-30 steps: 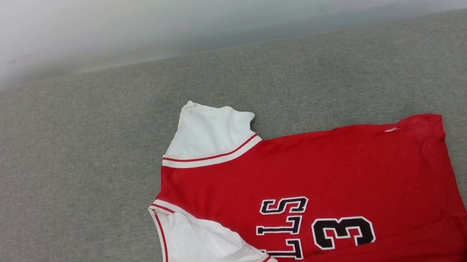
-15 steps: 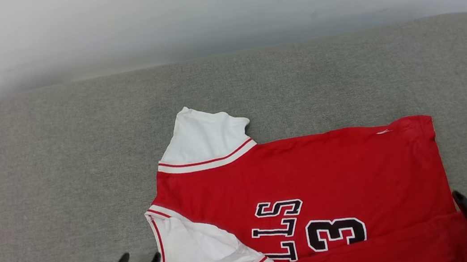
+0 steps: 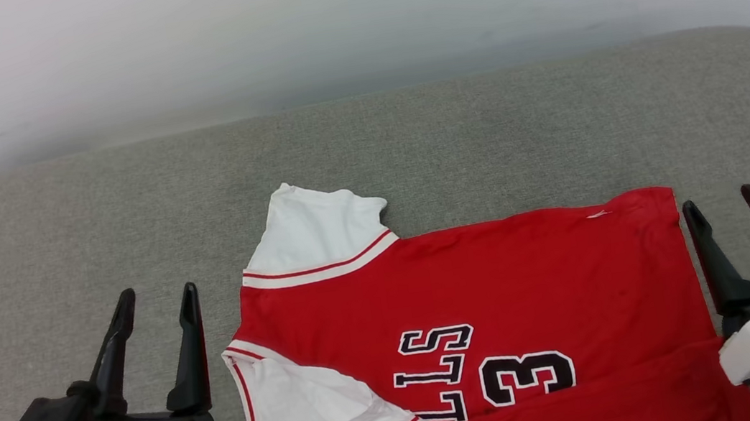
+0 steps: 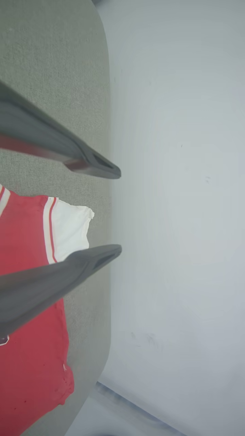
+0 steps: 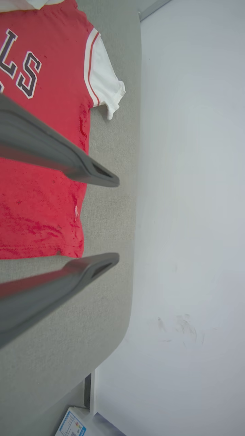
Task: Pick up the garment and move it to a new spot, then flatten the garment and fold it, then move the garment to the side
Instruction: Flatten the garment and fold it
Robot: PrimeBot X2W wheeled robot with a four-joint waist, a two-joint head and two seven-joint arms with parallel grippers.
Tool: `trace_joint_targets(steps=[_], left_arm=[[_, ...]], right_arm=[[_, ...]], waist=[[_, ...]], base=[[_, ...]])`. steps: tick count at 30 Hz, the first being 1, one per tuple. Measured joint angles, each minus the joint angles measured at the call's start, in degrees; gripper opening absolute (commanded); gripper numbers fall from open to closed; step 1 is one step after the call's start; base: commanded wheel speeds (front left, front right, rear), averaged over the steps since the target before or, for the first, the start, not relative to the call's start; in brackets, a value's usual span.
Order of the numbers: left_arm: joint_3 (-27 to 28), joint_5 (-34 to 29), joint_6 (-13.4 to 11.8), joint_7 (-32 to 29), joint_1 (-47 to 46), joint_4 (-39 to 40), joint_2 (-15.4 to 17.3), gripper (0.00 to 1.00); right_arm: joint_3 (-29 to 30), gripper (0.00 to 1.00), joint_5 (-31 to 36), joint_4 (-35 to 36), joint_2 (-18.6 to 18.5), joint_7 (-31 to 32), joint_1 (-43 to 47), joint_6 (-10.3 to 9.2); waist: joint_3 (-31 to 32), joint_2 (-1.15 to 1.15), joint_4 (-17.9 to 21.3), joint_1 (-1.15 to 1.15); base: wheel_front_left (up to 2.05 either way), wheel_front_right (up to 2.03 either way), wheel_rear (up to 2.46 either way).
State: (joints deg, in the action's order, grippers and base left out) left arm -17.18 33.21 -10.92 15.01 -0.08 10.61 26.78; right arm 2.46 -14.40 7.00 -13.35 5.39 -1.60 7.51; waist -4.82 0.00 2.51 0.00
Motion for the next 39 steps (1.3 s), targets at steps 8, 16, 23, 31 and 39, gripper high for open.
trace_joint_targets(steps=[8, 16, 23, 31, 39], left_arm=[[7.36, -7.15, 8.5, 0.05, 2.03, -0.25, -5.33, 1.0], [7.08, -7.36, 15.52, -4.25, -8.06, -4.77, -0.96, 1.0], [4.08, -1.63, 17.82, -22.94, -22.22, -8.18, 7.04, 1.0], [0.63, 8.4, 18.24, -50.31, -35.79, -16.34, 15.43, 1.0], [-1.14, 11.85, 16.07, -70.12, -44.83, -22.06, 19.35, 1.0]], right_arm=[[-2.13, 1.0, 0.9, -0.69, 2.07, -8.55, -0.79, -0.01], [-2.8, 1.0, 2.5, -1.18, 3.46, -12.14, -3.48, -0.01], [-4.03, 1.0, 3.25, -1.99, 5.19, -14.25, -5.59, 0.0], [-6.3, 1.0, 3.3, -4.83, 7.02, -16.83, -7.62, -0.01], [-7.93, 1.0, 3.19, -8.02, 8.49, -18.75, -9.44, -0.01]], waist=[[-0.93, 0.0, 2.05, 0.0], [-5.64, 0.0, 5.61, 0.0], [-11.21, 0.0, 9.54, 0.0], [-16.94, 0.0, 14.69, 0.01], [-21.75, 0.0, 18.86, 0.01]], base=[[0.0, 0.0, 0.0], [0.0, 0.0, 0.0], [0.0, 0.0, 0.0], [0.0, 0.0, 0.0], [0.0, 0.0, 0.0]])
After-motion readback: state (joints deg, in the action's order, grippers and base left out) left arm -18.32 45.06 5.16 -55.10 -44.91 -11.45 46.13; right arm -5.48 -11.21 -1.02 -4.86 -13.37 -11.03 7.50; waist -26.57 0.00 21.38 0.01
